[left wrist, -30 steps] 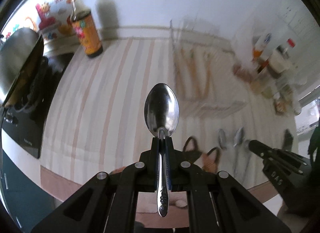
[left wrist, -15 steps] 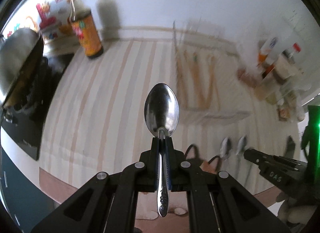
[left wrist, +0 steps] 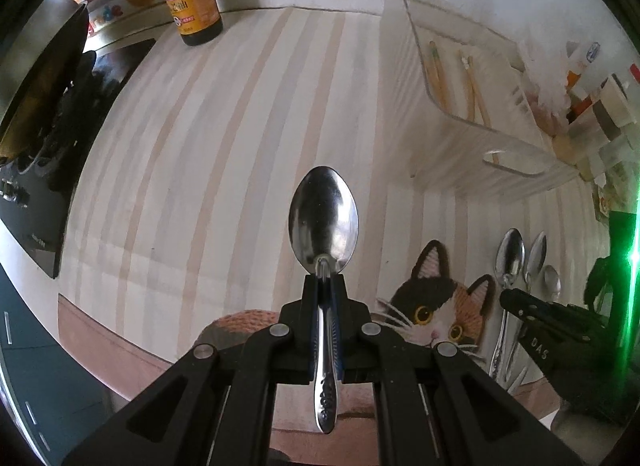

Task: Organize utensils
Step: 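Carry the held spoons up from the placemat toward the clear rack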

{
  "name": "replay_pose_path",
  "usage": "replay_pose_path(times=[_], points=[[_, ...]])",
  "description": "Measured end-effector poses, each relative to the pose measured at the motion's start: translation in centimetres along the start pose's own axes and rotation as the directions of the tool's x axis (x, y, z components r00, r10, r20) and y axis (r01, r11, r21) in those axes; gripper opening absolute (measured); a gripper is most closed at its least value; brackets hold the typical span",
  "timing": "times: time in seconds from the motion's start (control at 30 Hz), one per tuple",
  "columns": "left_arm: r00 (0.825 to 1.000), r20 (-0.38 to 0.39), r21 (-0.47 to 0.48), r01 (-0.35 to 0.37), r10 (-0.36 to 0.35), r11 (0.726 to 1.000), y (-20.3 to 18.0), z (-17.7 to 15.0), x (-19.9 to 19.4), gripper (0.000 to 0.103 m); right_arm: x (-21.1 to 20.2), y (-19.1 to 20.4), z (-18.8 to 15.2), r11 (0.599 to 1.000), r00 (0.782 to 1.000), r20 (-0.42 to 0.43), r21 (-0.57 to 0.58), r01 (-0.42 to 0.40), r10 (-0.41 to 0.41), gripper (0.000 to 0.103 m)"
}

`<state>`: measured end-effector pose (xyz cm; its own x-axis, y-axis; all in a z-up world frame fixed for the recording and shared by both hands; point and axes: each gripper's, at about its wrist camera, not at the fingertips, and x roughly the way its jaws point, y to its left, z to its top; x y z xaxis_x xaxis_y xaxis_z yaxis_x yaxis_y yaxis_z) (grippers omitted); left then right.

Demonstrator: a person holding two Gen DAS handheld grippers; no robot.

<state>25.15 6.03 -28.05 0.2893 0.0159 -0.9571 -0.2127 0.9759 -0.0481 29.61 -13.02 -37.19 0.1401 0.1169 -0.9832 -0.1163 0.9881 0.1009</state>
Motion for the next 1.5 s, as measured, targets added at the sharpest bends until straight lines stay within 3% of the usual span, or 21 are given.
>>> replay_pose_path(times=[0.1, 0.4, 0.67, 0.77, 0.87, 0.97, 1.07, 1.1, 1.27, 1.5], points=[[1.0, 0.02, -0.006, 0.01, -0.01, 1.0, 0.2, 0.0, -1.1, 0.004, -1.4, -0.7, -0.6, 0.998, 0.998, 0.029, 0.037, -0.05, 0.049, 0.0], [0.991, 0.114, 0.008, 0.074, -0.075, 0.997, -0.2, 1.7, -6.6, 0.004, -8.0, -2.2, -0.3, 0.979, 0.974, 0.155, 0.089, -0.181, 0.166, 0.0], [0.957, 0.191, 0.048, 0.213, -0.218, 0.976, -3.2, 7.8, -11.8, 0.004, -15.6, -3.0, 5.2, 0.939, 0.907, 0.301, 0.086, -0.332, 0.293, 0.0], [0.948, 0.19, 0.05, 0.25, -0.254, 0.967, -4.5, 11.3, -11.7, 0.004, -16.1, -2.6, 8.5, 0.945, 0.904, 0.327, 0.082, -0.316, 0.274, 0.0], [0.952, 0.196, 0.052, 0.231, -0.236, 0.972, -5.1, 13.6, -11.0, 0.004, -15.0, -2.9, 10.4, 0.938, 0.914, 0.278, 0.097, -0.333, 0.296, 0.0], [0.96, 0.221, 0.056, 0.164, -0.173, 0.985, -4.5, 13.5, -10.2, 0.004, -13.0, -2.3, 9.6, 0.948, 0.936, 0.21, 0.087, -0.306, 0.283, 0.001], [0.971, 0.217, 0.039, 0.098, -0.104, 0.994, -3.2, 11.4, -8.8, 0.004, -9.2, -1.1, 7.0, 0.955, 0.955, 0.112, 0.081, -0.285, 0.276, 0.015], [0.974, 0.209, 0.029, 0.087, -0.091, 0.996, -2.7, 10.6, -8.3, 0.004, -8.1, -0.8, 6.3, 0.955, 0.956, 0.09, 0.082, -0.287, 0.279, 0.025], [0.988, 0.151, -0.015, 0.021, -0.019, 1.0, 0.6, 7.1, -5.7, 0.004, -3.1, 3.1, 3.5, 0.963, 0.963, -0.009, 0.03, -0.268, 0.269, 0.025], [0.994, 0.102, -0.076, -0.02, 0.028, 0.997, 4.2, 3.8, -3.2, 0.004, 1.4, 9.0, 3.0, 0.981, 0.987, -0.067, -0.118, -0.153, 0.146, 0.025]])
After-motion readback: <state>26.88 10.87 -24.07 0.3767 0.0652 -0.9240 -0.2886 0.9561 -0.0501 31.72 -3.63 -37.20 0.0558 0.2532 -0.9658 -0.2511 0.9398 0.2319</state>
